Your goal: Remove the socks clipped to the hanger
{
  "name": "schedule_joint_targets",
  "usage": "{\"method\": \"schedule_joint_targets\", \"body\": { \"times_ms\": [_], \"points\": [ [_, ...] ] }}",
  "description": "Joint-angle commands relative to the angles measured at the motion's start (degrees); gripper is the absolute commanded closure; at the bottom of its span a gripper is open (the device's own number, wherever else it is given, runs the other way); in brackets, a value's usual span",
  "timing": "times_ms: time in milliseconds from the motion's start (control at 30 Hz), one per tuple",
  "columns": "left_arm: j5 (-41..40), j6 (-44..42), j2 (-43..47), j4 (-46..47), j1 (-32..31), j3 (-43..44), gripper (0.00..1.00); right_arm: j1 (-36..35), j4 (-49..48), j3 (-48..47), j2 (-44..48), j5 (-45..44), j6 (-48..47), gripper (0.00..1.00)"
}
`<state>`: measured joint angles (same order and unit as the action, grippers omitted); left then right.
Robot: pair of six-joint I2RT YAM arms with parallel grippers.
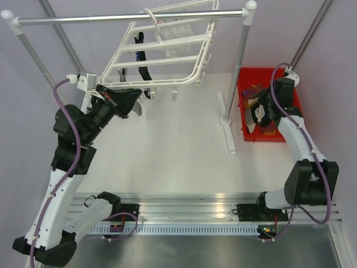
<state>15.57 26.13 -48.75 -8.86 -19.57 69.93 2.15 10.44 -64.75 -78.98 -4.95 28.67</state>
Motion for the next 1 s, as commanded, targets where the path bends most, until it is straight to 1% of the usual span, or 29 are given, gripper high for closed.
{"method": "schedule_joint_targets", "body": {
  "times_ms": [0,67,100,133,167,200,267,300,400,433,467,500,533,567,600,633,667,700,733,767,800,833,867,900,933,967],
  "points": [
    [2.09,1.29,-0.38,0.60,0.24,0.38,0.98,0.48,2.57,-5.03,-5.03,-1.37,1.39,0.85],
    [2.70,1.47,-0.73,0.69,0.24,0.56,0.98,1.19,2.57,-5.91,-7.94,-3.99,1.48,0.77],
    [2.88,1.55,-0.90,0.60,0.24,0.64,0.98,1.45,2.57,-6.09,-8.73,-4.54,1.57,0.59],
    [3.06,1.56,-0.99,0.60,0.24,0.73,0.98,1.97,2.57,-6.26,-9.95,-4.63,1.74,0.48],
    [3.15,1.64,-1.08,0.43,0.24,0.91,0.98,2.24,2.57,-6.79,-10.49,-4.02,1.66,0.40],
    [3.15,1.56,-1.26,0.43,0.24,0.91,0.98,2.24,2.57,-6.97,-10.93,-3.06,1.31,0.28],
    [2.89,1.56,-1.26,0.34,0.24,1.08,0.98,2.15,2.05,-6.36,-10.15,-1.91,1.22,0.19],
    [2.80,1.64,-1.34,0.25,0.15,1.17,0.98,1.98,1.78,-5.83,-9.53,-1.82,1.13,0.12],
    [2.80,1.82,-1.43,0.25,0.24,1.26,0.98,-0.03,-1.37,-2.06,-5.67,-1.03,0.34,0.09],
    [2.71,1.91,-1.43,0.25,0.24,1.26,0.98,-3.35,-2.17,-1.00,-3.05,-2.07,-0.79,0.08],
    [2.53,1.99,-1.35,0.25,0.24,1.26,0.98,-5.12,-3.22,1.62,-1.54,-2.25,-1.41,0.08],
    [2.53,2.00,-1.43,0.34,0.24,1.26,0.98,-7.14,-6.71,3.39,1.87,-2.26,-1.94,0.08],
    [2.45,2.08,-1.43,0.25,0.24,1.26,0.98,-11.69,-8.05,4.88,3.55,-4.26,-2.38,0.08],
    [2.53,2.08,-1.43,0.16,0.24,1.35,0.98,-13.91,-9.46,8.12,5.05,-4.63,-2.21,0.08],
    [2.45,2.08,-1.52,0.07,0.24,1.44,0.98,-16.11,-14.78,10.15,6.46,-4.02,-2.38,0.08],
    [2.44,2.08,-1.52,0.07,0.24,1.44,0.98,-21.09,-17.01,12.00,8.73,-4.62,-2.13,0.08],
    [2.36,2.08,-1.52,-0.01,0.24,1.52,0.98,-23.66,-19.12,14.98,9.28,-6.37,-2.12,0.08],
    [2.27,2.08,-1.52,-0.10,0.24,1.70,0.98,-26.56,-23.84,16.22,10.15,-7.52,-2.64,0.08],
    [2.27,2.17,-1.52,-0.28,0.24,1.87,0.98,-32.59,-26.15,17.45,10.07,-9.18,-3.17,0.08],
    [2.36,2.17,-1.61,-0.28,0.24,2.05,0.98,-35.70,-28.08,18.60,9.73,-13.64,-4.83,0.08],
    [2.44,2.17,-1.61,-0.36,0.24,2.14,0.98,-38.51,-31.23,18.52,7.55,-15.07,-5.98,0.08],
    [2.44,2.26,-1.61,-0.45,0.24,2.23,0.98,-43.93,-32.57,18.09,6.05,-16.74,-7.12,0.08],
    [2.44,2.35,-1.61,-0.45,0.24,2.31,0.98,-46.51,-35.63,16.86,4.29,-19.28,-9.92,0.08],
    [2.44,2.35,-1.61,-0.45,0.24,2.23,0.98,-48.89,-36.97,15.81,0.36,-20.09,-11.51,0.08],
    [2.44,2.43,-1.61,-0.37,0.24,2.40,0.98,-53.00,-37.76,14.32,-2.12,-21.58,-12.83,0.08],
    [2.44,2.52,-1.61,-0.45,0.24,2.32,0.98,-54.61,-39.08,10.82,-4.49,-22.64,-13.89,0.08]
  ]
}}
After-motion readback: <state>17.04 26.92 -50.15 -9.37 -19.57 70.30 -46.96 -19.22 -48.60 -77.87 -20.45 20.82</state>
